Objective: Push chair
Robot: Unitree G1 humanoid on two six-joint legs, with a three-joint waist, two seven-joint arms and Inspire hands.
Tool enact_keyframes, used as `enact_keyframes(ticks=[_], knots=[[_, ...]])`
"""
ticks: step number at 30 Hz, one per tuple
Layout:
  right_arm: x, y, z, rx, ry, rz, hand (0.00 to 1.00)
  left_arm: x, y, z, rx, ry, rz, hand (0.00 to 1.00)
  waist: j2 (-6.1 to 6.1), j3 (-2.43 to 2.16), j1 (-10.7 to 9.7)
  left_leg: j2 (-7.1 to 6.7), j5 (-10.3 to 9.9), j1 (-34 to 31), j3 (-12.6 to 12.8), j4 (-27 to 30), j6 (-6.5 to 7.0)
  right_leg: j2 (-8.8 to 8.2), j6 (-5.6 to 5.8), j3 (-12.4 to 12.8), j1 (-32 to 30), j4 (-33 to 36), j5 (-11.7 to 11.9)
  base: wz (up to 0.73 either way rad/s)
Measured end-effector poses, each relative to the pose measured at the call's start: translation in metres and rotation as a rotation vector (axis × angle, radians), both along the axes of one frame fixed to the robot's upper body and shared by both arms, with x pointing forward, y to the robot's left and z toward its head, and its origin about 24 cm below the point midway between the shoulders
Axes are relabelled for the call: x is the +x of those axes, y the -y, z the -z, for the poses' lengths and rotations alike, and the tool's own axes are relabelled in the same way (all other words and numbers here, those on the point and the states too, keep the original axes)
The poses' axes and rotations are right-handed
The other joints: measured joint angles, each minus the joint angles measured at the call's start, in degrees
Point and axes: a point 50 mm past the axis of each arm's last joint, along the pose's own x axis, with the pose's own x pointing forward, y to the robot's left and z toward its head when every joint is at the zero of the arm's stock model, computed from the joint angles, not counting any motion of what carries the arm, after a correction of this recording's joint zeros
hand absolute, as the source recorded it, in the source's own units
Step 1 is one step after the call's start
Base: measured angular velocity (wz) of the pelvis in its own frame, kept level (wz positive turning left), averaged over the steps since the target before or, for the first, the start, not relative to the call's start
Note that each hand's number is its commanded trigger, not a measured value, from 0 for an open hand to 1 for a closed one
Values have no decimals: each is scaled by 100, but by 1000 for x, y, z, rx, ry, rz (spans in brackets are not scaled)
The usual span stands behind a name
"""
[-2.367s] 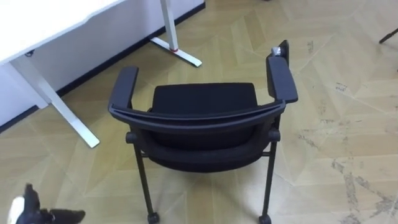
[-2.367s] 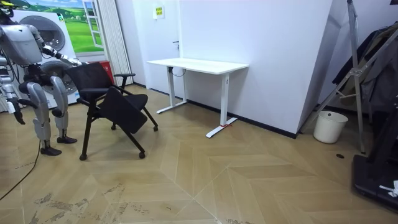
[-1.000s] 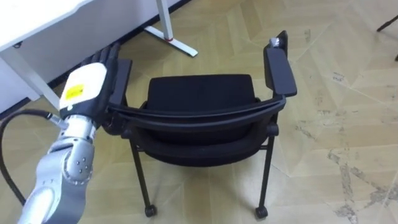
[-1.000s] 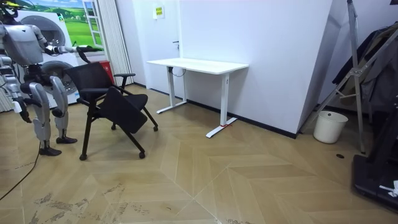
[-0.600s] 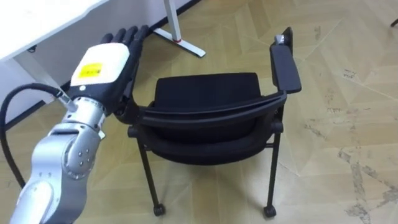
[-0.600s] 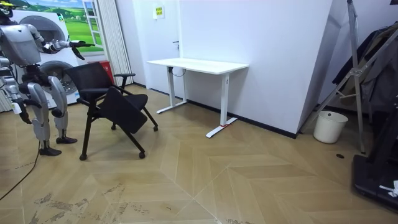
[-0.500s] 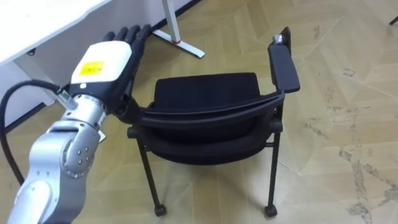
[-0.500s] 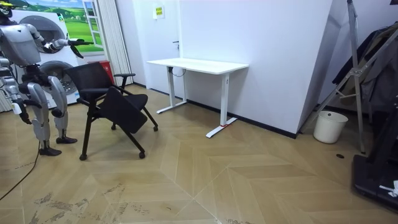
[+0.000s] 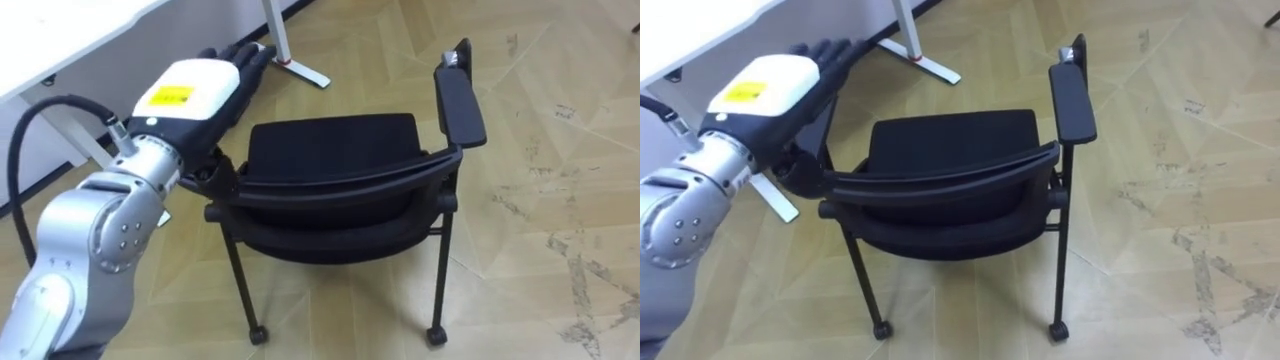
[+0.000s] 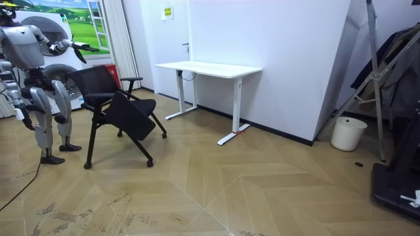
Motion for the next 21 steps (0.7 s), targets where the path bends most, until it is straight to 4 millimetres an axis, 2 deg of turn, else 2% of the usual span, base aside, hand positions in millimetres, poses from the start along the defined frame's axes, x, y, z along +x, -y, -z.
enact_keyframes(ticks=[4, 14, 21], knots=[[2, 0, 0, 4, -4, 5, 0, 0, -3, 6, 5, -70, -14, 0, 2, 34, -25, -6, 0, -5, -17, 2, 0, 0, 0, 11, -1, -1, 0, 1], [0, 0, 0, 22, -16, 10, 0, -2, -8, 20, 20, -257, -36, 0, -25, 54, -107, -11, -1, -36, -44, 24, 1, 3, 0, 32, -24, 25, 0, 1], [0, 2, 0, 24, -16, 38, 0, 1, -21, 43, 19, -397, -107, 0, -6, 41, -127, -10, -1, -49, -43, 34, 1, 4, 0, 21, -36, 33, 0, 0]])
